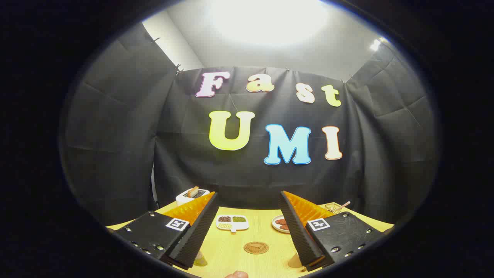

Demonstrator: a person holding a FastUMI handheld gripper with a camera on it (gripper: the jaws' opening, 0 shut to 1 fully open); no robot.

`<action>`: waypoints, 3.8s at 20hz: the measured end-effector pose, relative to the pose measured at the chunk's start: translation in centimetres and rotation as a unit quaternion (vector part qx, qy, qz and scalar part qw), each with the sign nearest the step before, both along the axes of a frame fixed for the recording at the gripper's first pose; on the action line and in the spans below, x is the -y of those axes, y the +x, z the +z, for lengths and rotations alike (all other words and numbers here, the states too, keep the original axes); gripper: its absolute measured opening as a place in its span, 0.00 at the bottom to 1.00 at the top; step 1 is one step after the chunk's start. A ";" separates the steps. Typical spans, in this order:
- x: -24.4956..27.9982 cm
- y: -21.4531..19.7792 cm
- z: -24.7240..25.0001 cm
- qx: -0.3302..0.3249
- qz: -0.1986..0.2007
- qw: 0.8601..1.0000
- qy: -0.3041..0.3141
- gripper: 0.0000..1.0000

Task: Take the bottle from table, then pour the juice into the cup, finally place the bottle on the coaster

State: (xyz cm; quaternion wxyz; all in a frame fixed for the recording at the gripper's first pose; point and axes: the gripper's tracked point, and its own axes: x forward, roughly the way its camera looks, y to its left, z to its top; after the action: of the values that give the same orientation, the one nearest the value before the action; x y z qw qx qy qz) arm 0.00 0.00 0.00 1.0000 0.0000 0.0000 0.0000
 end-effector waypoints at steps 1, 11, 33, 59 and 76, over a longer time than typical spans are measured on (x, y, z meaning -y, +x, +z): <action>0.1 0.0 0.0 0.003 0.000 1.000 0.001 0.96; 0.6 0.2 0.2 0.009 -0.001 1.000 0.002 0.96; -6.1 1.2 -4.3 0.001 0.033 0.999 0.009 0.96; -14.1 1.5 -17.8 -0.123 0.073 0.989 0.035 0.96; -15.3 0.5 -25.8 -0.223 0.065 0.972 0.042 0.96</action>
State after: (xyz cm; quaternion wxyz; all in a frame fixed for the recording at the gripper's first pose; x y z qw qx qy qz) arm 0.47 15.32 -25.82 0.9718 0.0423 0.2229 0.0649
